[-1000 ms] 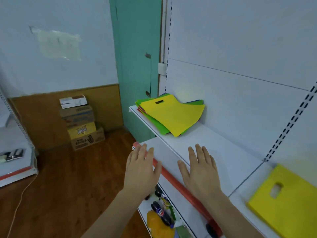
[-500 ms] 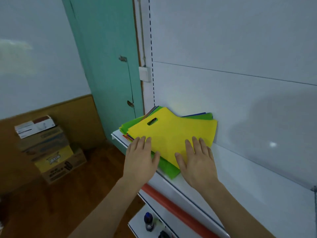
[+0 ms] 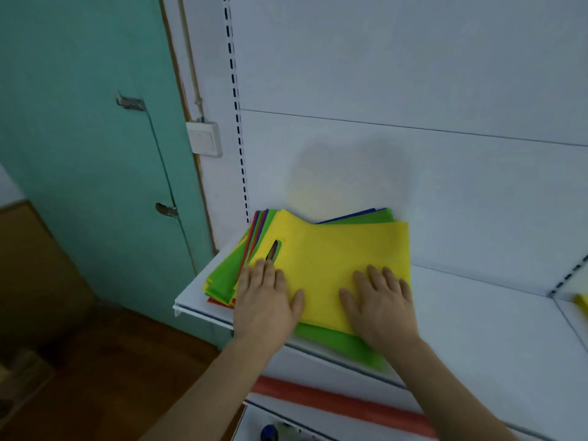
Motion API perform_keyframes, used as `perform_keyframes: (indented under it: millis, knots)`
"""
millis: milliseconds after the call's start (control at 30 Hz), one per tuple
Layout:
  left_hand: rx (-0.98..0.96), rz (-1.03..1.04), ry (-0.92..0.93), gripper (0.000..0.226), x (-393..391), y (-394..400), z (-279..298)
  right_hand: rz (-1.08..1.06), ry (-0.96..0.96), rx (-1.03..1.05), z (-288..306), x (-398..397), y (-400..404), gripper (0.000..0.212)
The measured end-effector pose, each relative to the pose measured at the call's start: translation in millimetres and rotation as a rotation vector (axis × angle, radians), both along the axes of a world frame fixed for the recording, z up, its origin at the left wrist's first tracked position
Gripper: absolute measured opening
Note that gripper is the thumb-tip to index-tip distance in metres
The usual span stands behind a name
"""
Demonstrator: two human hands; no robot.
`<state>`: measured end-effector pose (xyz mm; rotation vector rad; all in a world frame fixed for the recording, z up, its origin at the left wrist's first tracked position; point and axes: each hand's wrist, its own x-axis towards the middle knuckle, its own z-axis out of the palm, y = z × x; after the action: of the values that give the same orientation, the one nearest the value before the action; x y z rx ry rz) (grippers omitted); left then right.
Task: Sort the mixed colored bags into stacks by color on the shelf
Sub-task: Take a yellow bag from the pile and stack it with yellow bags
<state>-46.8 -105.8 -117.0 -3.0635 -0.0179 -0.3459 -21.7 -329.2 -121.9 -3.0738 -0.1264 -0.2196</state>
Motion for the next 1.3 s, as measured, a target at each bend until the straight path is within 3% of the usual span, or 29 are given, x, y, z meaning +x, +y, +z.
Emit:
perform_keyframes:
  millis: [200, 333, 500, 667, 733, 867, 933, 967, 1067, 1200, 1300]
  knots:
    - [-0.018, -0.154, 0.008, 0.058, -1.5, -11.2, -2.4, -0.266, -0.072, 0.032, 1.4, -16.2, -10.7, 0.067]
    - [-0.113, -0.206, -0.072, 0.053, 2.3, -10.3, 0.8, -0.495, -0.031, 0.287, 8.0, -15.9, -29.5, 0.083]
    - [-0.039, -0.011, -0.029, 0.083, 2.1, -6.2, 11.2, -0.435, -0.109, 0.6, 15.9, -10.1, -42.5, 0.048]
    - [-0.008, -0.011, 0.026, 0.072, -2.1, -12.9, 5.3, -0.439, -0.186, 0.586, 10.1, -10.1, -48.4, 0.012]
    - [-0.028, -0.054, 0.019, 0.064, -2.0, -17.6, 4.8, -0.447, -0.147, 0.581, 9.5, -8.4, -50.7, 0.011]
    - [-0.116, -0.167, -0.056, 0.048, -6.6, -25.3, -0.5, -0.457, -0.069, 0.69, 16.4, 0.8, -59.7, 0.025]
    - [-0.153, -0.188, -0.066, 0.047, -6.5, -26.3, -2.8, -0.436, -0.053, 0.71, 22.1, 3.4, -64.5, 0.012]
    - [-0.175, -0.185, -0.065, 0.048, -5.4, -26.4, -2.5, -0.425, -0.052, 0.69, 23.5, 3.8, -67.2, 0.018]
    - [-0.278, -0.138, -0.057, 0.062, -0.7, -25.0, 5.8, -0.427, -0.173, 0.624, 22.4, 2.3, -76.6, 0.019]
    - [-0.441, -0.079, -0.102, 0.061, 15.6, -17.0, 23.6, -0.324, -0.351, 0.758, 26.4, -7.8, -86.1, 0.018]
    - [-0.748, -0.02, -0.144, 0.062, 34.1, -10.0, 37.2, -0.277, -0.454, 0.892, 34.0, -19.6, -93.3, 0.014]
